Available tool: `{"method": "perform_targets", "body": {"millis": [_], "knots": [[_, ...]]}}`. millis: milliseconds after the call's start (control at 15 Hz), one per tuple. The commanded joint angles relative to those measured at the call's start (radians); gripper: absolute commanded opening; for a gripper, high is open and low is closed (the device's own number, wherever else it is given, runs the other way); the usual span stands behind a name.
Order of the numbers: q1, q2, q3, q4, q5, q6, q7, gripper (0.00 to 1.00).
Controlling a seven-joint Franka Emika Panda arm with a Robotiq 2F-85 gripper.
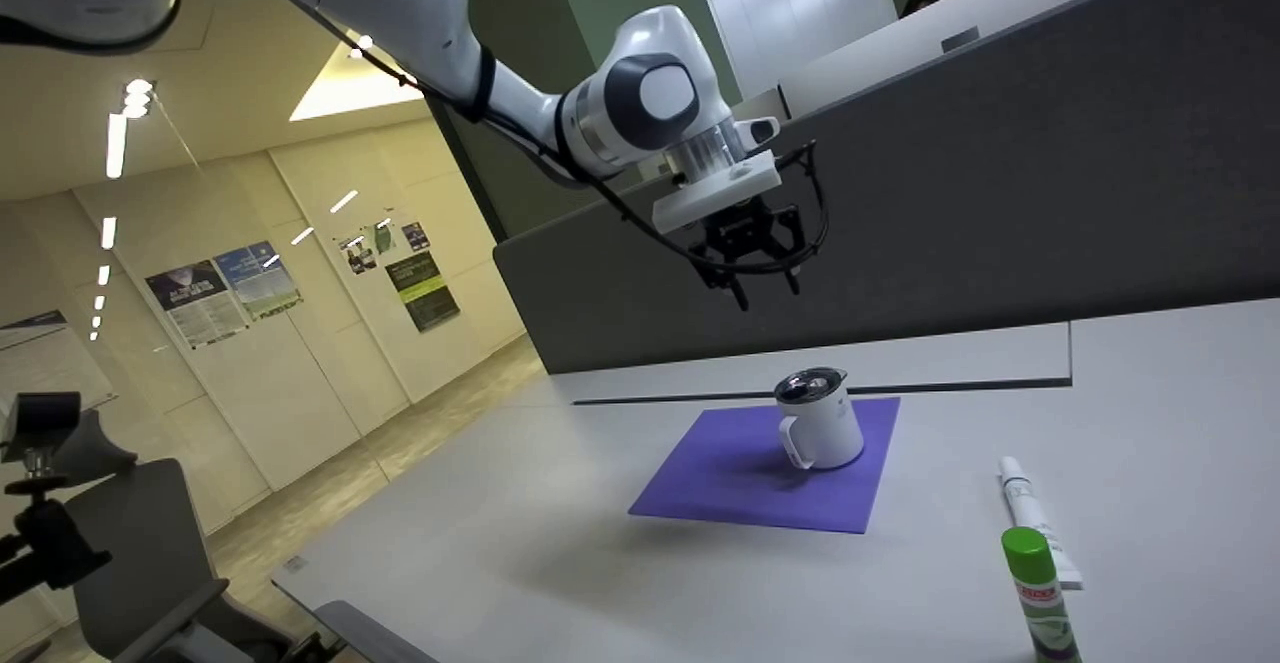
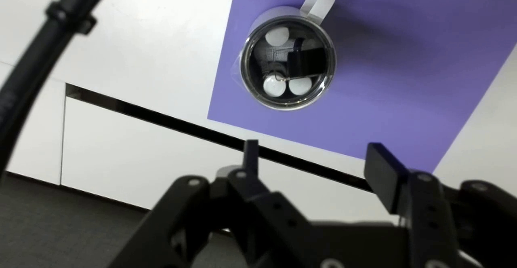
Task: Open the latch on the top of the thermocup
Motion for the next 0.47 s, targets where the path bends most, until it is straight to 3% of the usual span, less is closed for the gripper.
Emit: {"method": "perform_targets", "body": {"millis": [0,400], "knots": [[-0.013,-0.048,0.008,-0.044,0.027,-0.027,-0.021,0.98],[0.006,-0.024,-0.009,-0.024,0.007,-0.047,-0.009,1.00]]}}
